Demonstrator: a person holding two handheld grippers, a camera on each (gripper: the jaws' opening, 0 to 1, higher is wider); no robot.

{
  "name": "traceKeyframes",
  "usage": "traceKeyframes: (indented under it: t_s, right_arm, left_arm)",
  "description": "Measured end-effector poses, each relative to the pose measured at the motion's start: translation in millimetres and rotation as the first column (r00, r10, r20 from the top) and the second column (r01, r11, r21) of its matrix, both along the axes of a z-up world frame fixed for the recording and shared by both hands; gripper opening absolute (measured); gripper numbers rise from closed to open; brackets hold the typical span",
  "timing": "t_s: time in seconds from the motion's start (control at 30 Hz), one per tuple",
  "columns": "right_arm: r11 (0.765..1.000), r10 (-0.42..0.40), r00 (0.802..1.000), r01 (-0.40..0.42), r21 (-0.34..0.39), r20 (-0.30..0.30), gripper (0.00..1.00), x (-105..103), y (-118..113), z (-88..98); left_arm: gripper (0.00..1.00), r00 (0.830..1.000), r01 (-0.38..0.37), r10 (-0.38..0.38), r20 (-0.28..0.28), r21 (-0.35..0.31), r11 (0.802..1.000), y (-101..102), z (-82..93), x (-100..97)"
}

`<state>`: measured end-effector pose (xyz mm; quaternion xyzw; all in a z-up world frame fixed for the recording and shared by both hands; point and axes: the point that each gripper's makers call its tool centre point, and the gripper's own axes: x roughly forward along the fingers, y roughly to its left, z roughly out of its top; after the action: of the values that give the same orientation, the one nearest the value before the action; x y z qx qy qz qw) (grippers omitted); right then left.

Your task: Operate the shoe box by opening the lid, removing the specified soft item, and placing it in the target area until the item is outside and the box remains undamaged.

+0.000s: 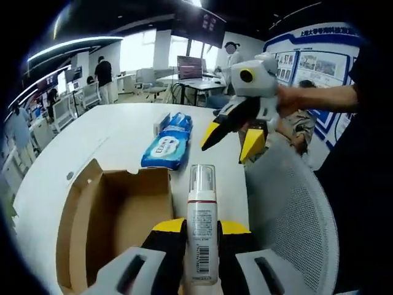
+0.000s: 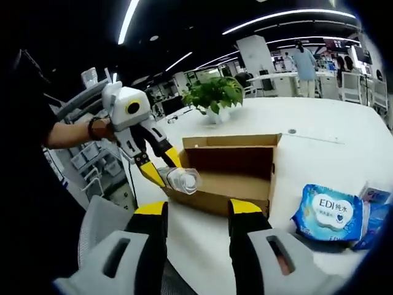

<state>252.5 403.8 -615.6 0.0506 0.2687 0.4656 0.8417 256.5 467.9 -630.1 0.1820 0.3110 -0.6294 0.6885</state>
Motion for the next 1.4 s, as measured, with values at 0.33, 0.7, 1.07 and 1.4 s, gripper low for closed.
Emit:
traceKeyframes:
  t_s: [0.33, 0.7, 1.07, 1.4]
  right_arm:
    - [0.996, 0.094, 0.995, -0.094, 0.003, 0.034, 0.33, -15, 14, 3.5]
    - [0.968, 0.249, 0.961, -0.251, 0.001, 0.116, 0.28, -40, 35, 17.3]
    - [0.956, 0.293, 0.946, -0.29, -0.043, 0.137, 0.21, -48, 36, 13.0]
    - [0.954, 0.301, 0.945, -0.295, -0.063, 0.127, 0.19, -53, 39, 8.2]
  left_arm:
    - [0.19, 0.994, 0.102, -0.102, -0.027, -0.016, 0.995, -15, 9.9, -22.9]
    - [0.19, 0.97, 0.24, -0.241, -0.02, -0.043, 0.97, -26, 17.7, -42.8]
    - [0.19, 0.954, 0.293, -0.296, -0.04, -0.079, 0.953, -27, 23.3, -52.2]
    - [0.2, 0.946, 0.314, -0.319, -0.053, -0.082, 0.946, -28, 18.2, -57.2]
